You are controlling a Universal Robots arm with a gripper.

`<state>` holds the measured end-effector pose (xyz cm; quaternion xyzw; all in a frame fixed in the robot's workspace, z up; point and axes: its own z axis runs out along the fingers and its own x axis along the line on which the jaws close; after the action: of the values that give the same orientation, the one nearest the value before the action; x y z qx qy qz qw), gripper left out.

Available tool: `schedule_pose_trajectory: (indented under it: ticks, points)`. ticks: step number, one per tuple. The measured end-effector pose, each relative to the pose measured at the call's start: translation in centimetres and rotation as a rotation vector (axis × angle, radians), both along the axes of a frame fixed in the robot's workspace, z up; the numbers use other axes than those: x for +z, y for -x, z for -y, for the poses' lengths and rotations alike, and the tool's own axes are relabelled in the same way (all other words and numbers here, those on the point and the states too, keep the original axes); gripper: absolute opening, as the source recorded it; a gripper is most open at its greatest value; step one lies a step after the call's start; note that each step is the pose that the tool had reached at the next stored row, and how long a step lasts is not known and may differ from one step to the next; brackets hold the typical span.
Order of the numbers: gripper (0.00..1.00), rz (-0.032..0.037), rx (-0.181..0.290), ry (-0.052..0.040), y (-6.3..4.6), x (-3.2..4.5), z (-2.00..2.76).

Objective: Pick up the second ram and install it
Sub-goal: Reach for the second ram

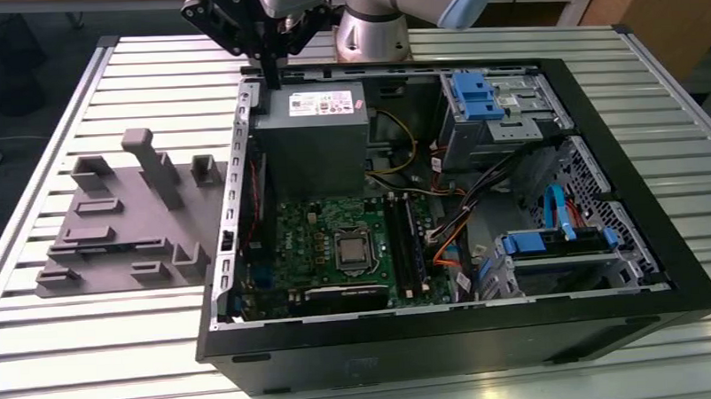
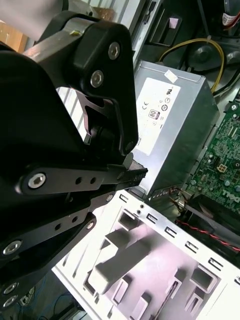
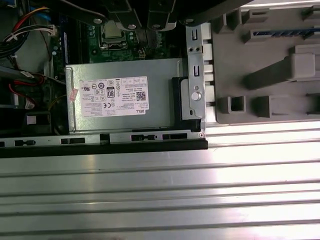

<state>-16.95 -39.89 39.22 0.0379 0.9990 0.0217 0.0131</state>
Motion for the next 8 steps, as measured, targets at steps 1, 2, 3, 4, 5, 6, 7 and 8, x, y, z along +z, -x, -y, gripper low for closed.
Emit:
schedule_pose_trajectory:
  ticks: [1,2,3,4,5,6,7,8]
  points:
    - [0.11,0.0001,0.000,0.0000,0.06,0.00,0.00]
    - [0.11,0.0001,0.000,0.0000,0.13,-0.01,0.00]
    - [0.11,0.0000,0.000,0.0000,0.19,0.00,0.00]
    - [0.11,0.0000,0.000,0.0000,0.25,0.00,0.00]
    - [0.11,0.0000,0.000,0.0001,0.32,-0.01,0.00]
    - [0.11,0.0000,0.000,0.0000,0.40,-0.01,0.00]
    - [0.11,-0.0001,0.000,0.0001,0.48,-0.01,0.00]
    - [0.11,0.0000,0.000,0.0001,0.58,-0.01,0.00]
